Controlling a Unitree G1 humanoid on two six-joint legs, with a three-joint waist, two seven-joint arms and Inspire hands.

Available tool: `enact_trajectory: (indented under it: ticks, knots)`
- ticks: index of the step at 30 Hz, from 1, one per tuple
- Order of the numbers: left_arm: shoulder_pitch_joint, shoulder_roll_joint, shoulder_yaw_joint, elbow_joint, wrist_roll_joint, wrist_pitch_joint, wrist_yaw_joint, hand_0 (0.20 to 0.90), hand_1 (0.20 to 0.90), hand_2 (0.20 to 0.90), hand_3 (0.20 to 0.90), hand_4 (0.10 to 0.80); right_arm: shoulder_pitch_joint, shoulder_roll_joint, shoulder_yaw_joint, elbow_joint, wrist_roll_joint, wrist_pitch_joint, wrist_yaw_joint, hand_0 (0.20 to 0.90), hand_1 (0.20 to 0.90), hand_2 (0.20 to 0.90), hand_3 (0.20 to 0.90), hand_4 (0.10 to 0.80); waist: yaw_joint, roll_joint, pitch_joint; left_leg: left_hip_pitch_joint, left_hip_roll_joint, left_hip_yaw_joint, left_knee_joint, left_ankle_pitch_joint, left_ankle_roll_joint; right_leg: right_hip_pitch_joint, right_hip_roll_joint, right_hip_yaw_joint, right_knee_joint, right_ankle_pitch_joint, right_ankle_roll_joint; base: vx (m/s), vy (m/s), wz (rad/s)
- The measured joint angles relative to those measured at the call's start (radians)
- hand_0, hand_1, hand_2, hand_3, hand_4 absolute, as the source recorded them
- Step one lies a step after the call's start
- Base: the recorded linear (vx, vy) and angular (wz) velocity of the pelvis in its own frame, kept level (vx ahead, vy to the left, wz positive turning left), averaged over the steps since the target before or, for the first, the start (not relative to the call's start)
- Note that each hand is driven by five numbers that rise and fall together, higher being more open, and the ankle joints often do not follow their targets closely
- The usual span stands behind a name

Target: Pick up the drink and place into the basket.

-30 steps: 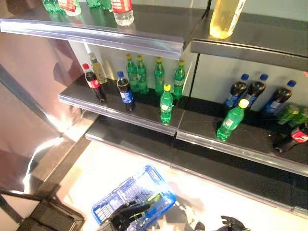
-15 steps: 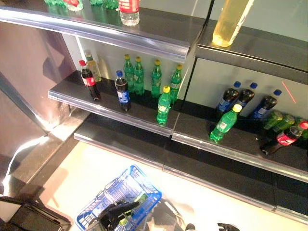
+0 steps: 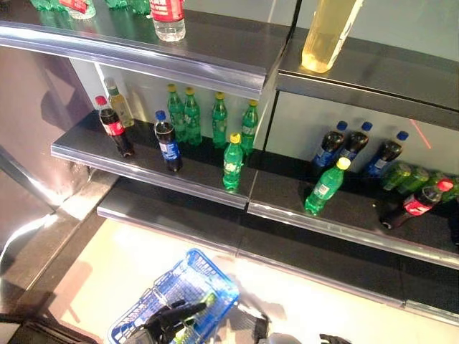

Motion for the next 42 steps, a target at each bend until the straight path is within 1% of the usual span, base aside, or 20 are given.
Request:
enact_trajectory:
  ticks: [3, 5, 8, 10, 12, 13, 15, 16, 17, 20, 23, 25, 27, 28, 29, 30, 31, 35, 38, 42]
  knots:
    - [0.014, -0.001, 0.0, 0.0, -0.001, -0.003, 0.001, 0.3, 0.3, 0.3, 0.2, 0.1, -0.001, 0.002, 0.0, -0.01, -0.005, 0.0, 0.001, 0.9, 0.9, 0.9, 0.9, 0.8, -0.006, 0.009, 0.002, 0.002, 0.023, 0.003, 0.056, -0.029, -0.01, 0.01, 0.01, 0.013, 0.008, -0.021, 0.001, 0.077, -0.224, -0.11]
    - [0.01, 0.0, 0.001, 0.0, -0.006, -0.02, 0.005, 0.3, 0.3, 0.3, 0.2, 0.1, -0.005, 0.009, 0.001, -0.007, -0.014, 0.005, 0.003, 0.9, 0.9, 0.9, 0.9, 0.8, -0.001, -0.001, 0.0, -0.061, 0.039, -0.016, 0.213, -0.073, -0.048, -0.003, 0.009, 0.02, 0.031, -0.044, -0.021, 0.067, -0.094, -0.05]
    - [-0.007, -0.013, -0.01, -0.031, -0.013, -0.028, 0.001, 0.3, 0.3, 0.3, 0.2, 0.1, -0.013, -0.012, 0.006, 0.005, -0.023, 0.018, -0.002, 0.9, 0.9, 0.9, 0.9, 0.8, 0.027, -0.023, -0.01, -0.197, 0.036, -0.094, 0.476, -0.061, -0.087, 0.013, -0.016, 0.071, 0.011, -0.03, -0.044, 0.13, 0.096, -0.37]
    - [-0.007, -0.043, -0.04, -0.039, -0.013, -0.026, -0.005, 0.3, 0.3, 0.3, 0.2, 0.1, -0.025, -0.061, 0.007, 0.014, -0.024, 0.017, -0.004, 0.9, 0.9, 0.9, 0.9, 0.8, 0.041, 0.026, -0.025, -0.174, -0.006, -0.151, 0.305, -0.063, -0.081, -0.014, -0.014, 0.091, 0.019, -0.027, -0.047, 0.172, 0.178, -0.73]
    - [-0.007, -0.066, -0.039, -0.045, -0.016, -0.035, -0.016, 0.3, 0.3, 0.3, 0.2, 0.1, -0.049, -0.085, 0.006, 0.022, -0.033, 0.018, -0.005, 0.9, 0.9, 0.9, 0.9, 0.8, 0.048, 0.053, -0.014, -0.142, -0.088, -0.244, 0.101, -0.053, -0.068, -0.042, -0.012, 0.155, 0.018, -0.026, -0.046, 0.134, 0.176, -0.74]
    - [-0.01, -0.068, -0.038, -0.044, -0.023, -0.036, -0.028, 0.3, 0.3, 0.3, 0.2, 0.1, -0.053, -0.088, 0.006, 0.022, -0.037, 0.019, -0.005, 0.9, 0.9, 0.9, 0.9, 0.8, 0.053, 0.061, -0.012, -0.146, -0.109, -0.269, 0.057, -0.033, -0.036, -0.049, -0.006, 0.178, 0.012, -0.018, -0.04, 0.115, 0.186, -0.77]
    - [-0.001, -0.062, -0.036, -0.044, -0.032, -0.035, -0.027, 0.3, 0.3, 0.3, 0.2, 0.1, -0.045, -0.066, 0.007, 0.022, -0.04, 0.02, -0.005, 0.9, 0.9, 0.9, 0.9, 0.8, 0.074, 0.059, -0.012, -0.122, -0.111, -0.267, 0.039, 0.025, 0.051, -0.039, 0.009, 0.192, -0.005, -0.006, -0.031, 0.089, 0.153, -0.88]
    - [0.017, -0.055, -0.035, -0.044, -0.032, -0.034, -0.025, 0.3, 0.3, 0.3, 0.2, 0.1, -0.04, -0.052, 0.008, 0.02, -0.04, 0.018, -0.004, 0.9, 0.9, 0.9, 0.9, 0.8, 0.072, 0.053, -0.023, -0.119, -0.11, -0.267, 0.027, 0.042, 0.076, -0.043, 0.013, 0.192, -0.007, -0.007, -0.025, 0.05, 0.089, -0.62]
    - [0.024, -0.052, -0.034, -0.044, -0.032, -0.033, -0.025, 0.3, 0.3, 0.3, 0.2, 0.1, -0.037, -0.047, 0.008, 0.019, -0.04, 0.016, -0.004, 0.9, 0.9, 0.9, 0.9, 0.8, 0.067, 0.054, -0.023, -0.116, -0.109, -0.265, 0.018, 0.048, 0.08, -0.045, 0.021, 0.184, -0.006, -0.009, -0.017, 0.029, 0.023, -0.42]
    - [0.034, -0.039, -0.017, -0.037, -0.035, -0.012, -0.016, 0.3, 0.3, 0.3, 0.2, 0.1, 0.003, 0.001, 0.009, 0.024, -0.054, 0.017, 0.001, 0.9, 0.9, 0.9, 0.9, 0.8, 0.069, -0.006, -0.033, -0.088, -0.095, -0.236, -0.003, 0.065, 0.078, -0.068, 0.016, 0.145, 0.064, -0.026, -0.012, 0.006, -0.105, -0.28]
    - [0.018, -0.03, 0.004, -0.02, -0.031, -0.012, 0.003, 0.3, 0.3, 0.3, 0.2, 0.1, 0.013, 0.02, 0.009, 0.032, -0.051, 0.01, 0.004, 0.9, 0.9, 0.9, 0.9, 0.8, 0.063, -0.032, -0.035, -0.088, -0.077, -0.203, -0.001, 0.065, 0.075, -0.066, 0.006, 0.106, 0.059, -0.016, -0.005, -0.035, -0.186, -0.27]
    - [0.002, -0.028, 0.0, -0.005, -0.031, -0.013, 0.003, 0.3, 0.3, 0.3, 0.2, 0.1, 0.012, 0.019, 0.008, 0.047, -0.048, -0.001, 0.004, 0.9, 0.9, 0.9, 0.9, 0.8, 0.056, -0.018, -0.028, -0.079, -0.056, -0.205, -0.001, 0.06, 0.071, -0.06, -0.013, 0.107, 0.095, -0.037, 0.015, -0.03, -0.191, -0.01]
    - [0.005, -0.02, 0.001, -0.004, -0.034, -0.015, 0.003, 0.3, 0.3, 0.3, 0.2, 0.1, 0.008, 0.017, 0.006, 0.047, -0.044, -0.016, 0.003, 0.9, 0.9, 0.9, 0.9, 0.8, 0.06, 0.003, -0.028, -0.07, -0.028, -0.203, -0.001, 0.051, 0.052, -0.044, -0.056, 0.122, 0.106, -0.054, 0.049, -0.003, -0.265, -0.14]
    - [0.011, -0.007, 0.002, -0.004, -0.037, -0.015, 0.002, 0.3, 0.3, 0.3, 0.2, 0.1, 0.009, 0.013, 0.008, 0.05, -0.047, -0.019, 0.002, 0.9, 0.9, 0.9, 0.9, 0.8, 0.063, -0.01, -0.033, -0.069, -0.033, -0.207, -0.001, 0.047, 0.038, -0.012, -0.088, 0.132, 0.077, -0.018, 0.064, -0.001, -0.354, -0.01]
    - [0.011, 0.008, 0.004, -0.005, -0.04, -0.013, 0.004, 0.3, 0.3, 0.3, 0.2, 0.1, 0.013, 0.012, 0.007, 0.053, -0.046, -0.018, 0.004, 0.9, 0.9, 0.9, 0.9, 0.8, 0.062, -0.026, -0.036, -0.066, -0.037, -0.217, -0.001, 0.048, 0.026, 0.018, -0.101, 0.177, 0.037, -0.034, 0.1, 0.001, -0.317, 0.05]
    - [0.016, 0.012, 0.007, -0.004, -0.046, -0.011, 0.005, 0.3, 0.3, 0.3, 0.2, 0.1, 0.008, 0.008, 0.007, 0.051, -0.044, -0.018, 0.004, 0.9, 0.9, 0.9, 0.9, 0.8, 0.066, -0.029, -0.037, -0.062, -0.027, -0.216, -0.001, 0.048, 0.01, 0.04, -0.092, 0.176, 0.006, -0.04, 0.102, 0.003, -0.261, 0.01]
    - [0.022, 0.008, 0.011, -0.005, -0.053, -0.012, 0.006, 0.3, 0.3, 0.3, 0.2, 0.1, -0.002, 0.003, 0.007, 0.049, -0.044, -0.019, 0.004, 0.9, 0.9, 0.9, 0.9, 0.8, 0.068, -0.018, -0.031, -0.057, -0.017, -0.216, -0.002, 0.043, -0.007, 0.048, -0.079, 0.175, -0.001, -0.048, 0.088, 0.005, -0.181, -0.05]
    - [0.028, -0.022, 0.009, -0.008, -0.06, -0.011, 0.003, 0.3, 0.3, 0.3, 0.2, 0.1, -0.03, -0.022, 0.008, 0.033, -0.041, -0.011, 0.005, 0.9, 0.9, 0.9, 0.9, 0.8, 0.068, 0.044, -0.042, -0.059, 0.042, -0.219, -0.007, 0.051, -0.043, 0.054, -0.026, 0.146, -0.008, -0.06, 0.049, -0.012, -0.133, 0.09]
    - [0.034, -0.029, 0.008, -0.01, -0.062, -0.013, 0.003, 0.3, 0.3, 0.3, 0.2, 0.1, -0.03, -0.031, 0.007, 0.014, -0.038, 0.006, 0.003, 0.9, 0.9, 0.9, 0.9, 0.8, 0.071, 0.058, -0.055, -0.068, 0.065, -0.221, -0.007, 0.051, -0.05, 0.063, -0.01, 0.108, -0.008, -0.07, 0.036, -0.024, -0.063, 0.21]
    - [0.04, -0.029, 0.003, -0.01, -0.068, -0.013, 0.004, 0.3, 0.3, 0.3, 0.2, 0.1, -0.025, -0.03, 0.008, 0.016, -0.03, 0.021, 0.003, 0.9, 0.9, 0.9, 0.9, 0.8, 0.073, 0.059, -0.076, -0.086, 0.066, -0.222, -0.007, 0.062, -0.052, 0.062, -0.015, 0.082, -0.008, -0.073, 0.037, -0.013, 0.004, 0.22]
